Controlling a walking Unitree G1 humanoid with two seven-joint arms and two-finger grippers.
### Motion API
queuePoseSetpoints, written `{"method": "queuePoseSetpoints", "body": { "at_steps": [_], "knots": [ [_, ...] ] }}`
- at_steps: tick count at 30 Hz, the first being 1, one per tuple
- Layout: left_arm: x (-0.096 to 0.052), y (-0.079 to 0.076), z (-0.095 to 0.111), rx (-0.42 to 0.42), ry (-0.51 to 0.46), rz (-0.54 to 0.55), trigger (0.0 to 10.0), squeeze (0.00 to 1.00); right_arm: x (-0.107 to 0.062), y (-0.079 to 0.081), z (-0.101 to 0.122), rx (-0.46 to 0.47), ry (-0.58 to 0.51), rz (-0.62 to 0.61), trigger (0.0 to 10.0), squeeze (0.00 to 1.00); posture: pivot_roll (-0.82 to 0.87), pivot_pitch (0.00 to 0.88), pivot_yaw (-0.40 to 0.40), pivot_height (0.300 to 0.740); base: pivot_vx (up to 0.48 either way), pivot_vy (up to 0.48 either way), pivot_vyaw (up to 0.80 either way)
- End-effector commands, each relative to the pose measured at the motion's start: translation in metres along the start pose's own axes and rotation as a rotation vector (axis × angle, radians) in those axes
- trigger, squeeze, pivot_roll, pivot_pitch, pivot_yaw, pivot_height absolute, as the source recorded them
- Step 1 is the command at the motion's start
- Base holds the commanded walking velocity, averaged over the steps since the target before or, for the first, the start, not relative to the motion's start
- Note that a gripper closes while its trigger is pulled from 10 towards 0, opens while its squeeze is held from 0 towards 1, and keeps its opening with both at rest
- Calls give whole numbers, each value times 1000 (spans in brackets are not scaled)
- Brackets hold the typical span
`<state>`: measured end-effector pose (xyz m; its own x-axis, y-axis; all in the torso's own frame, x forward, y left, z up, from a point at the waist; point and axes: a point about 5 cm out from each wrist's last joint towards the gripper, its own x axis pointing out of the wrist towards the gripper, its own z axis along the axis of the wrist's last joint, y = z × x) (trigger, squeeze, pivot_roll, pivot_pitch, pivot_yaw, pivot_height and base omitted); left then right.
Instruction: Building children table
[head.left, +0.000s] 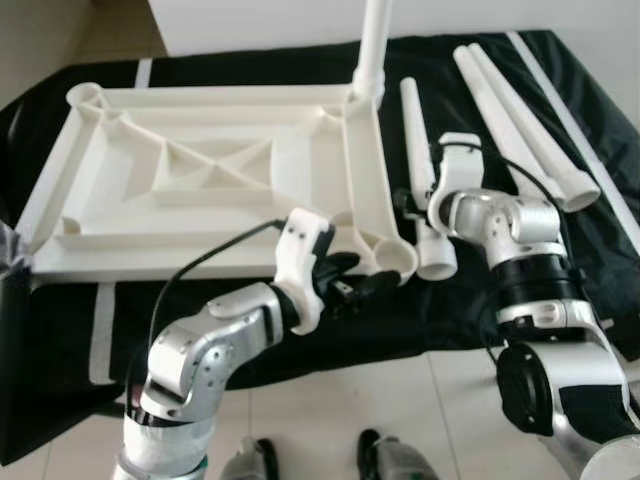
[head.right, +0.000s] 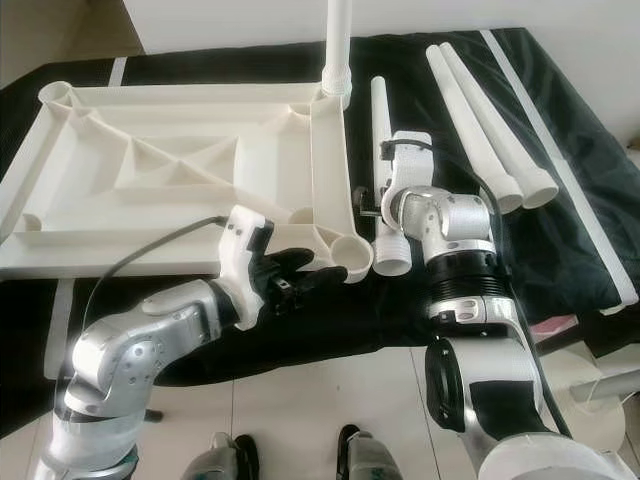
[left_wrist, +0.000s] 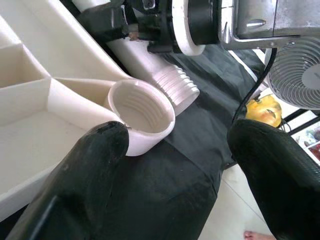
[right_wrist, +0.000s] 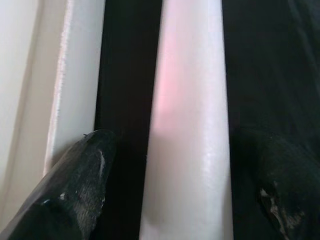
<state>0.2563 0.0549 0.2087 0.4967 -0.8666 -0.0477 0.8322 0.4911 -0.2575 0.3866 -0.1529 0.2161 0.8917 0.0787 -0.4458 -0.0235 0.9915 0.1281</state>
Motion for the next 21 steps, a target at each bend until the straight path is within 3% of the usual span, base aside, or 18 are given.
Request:
{"method": "queuePoseSetpoints", "body": {
  "at_steps": [1,3,4,5,6,9,16,18,21],
  "knots": [
    [0,-1,0,1,-4,-6,10000,0,12,-8,-47,35,206,-30,10000,0,-3,229,-10,740,0,0,0],
    [-1,-2,1,2,-6,-6,10000,0,13,-11,-52,50,230,-45,10000,0,-3,229,-10,740,0,0,0],
    [-1,-2,1,2,-7,-6,10000,0,13,-14,-56,57,243,-55,4627,0,-3,229,-10,740,0,0,0],
    [-1,-2,1,2,-7,-6,10000,0,13,-14,-56,57,243,-55,4627,0,-3,229,-10,740,0,0,0],
    [-1,-1,2,1,-10,-6,10000,0,13,-16,-59,87,257,-70,0,0,-5,229,-8,740,0,0,0],
    [0,-1,2,1,-10,-7,10000,0,16,-19,-64,151,284,-77,0,0,-4,230,-6,740,0,0,0],
    [0,2,3,5,-7,-2,10000,0,18,-13,-60,182,270,-27,0,0,-1,218,-3,740,0,0,0],
    [0,3,4,12,-7,2,10000,0,18,-12,-53,182,221,-24,0,0,0,215,-4,740,0,0,0],
    [1,8,10,20,-32,24,10000,0,10,-4,-19,166,-16,51,392,0,-2,199,-3,740,0,0,0]
  ]
}}
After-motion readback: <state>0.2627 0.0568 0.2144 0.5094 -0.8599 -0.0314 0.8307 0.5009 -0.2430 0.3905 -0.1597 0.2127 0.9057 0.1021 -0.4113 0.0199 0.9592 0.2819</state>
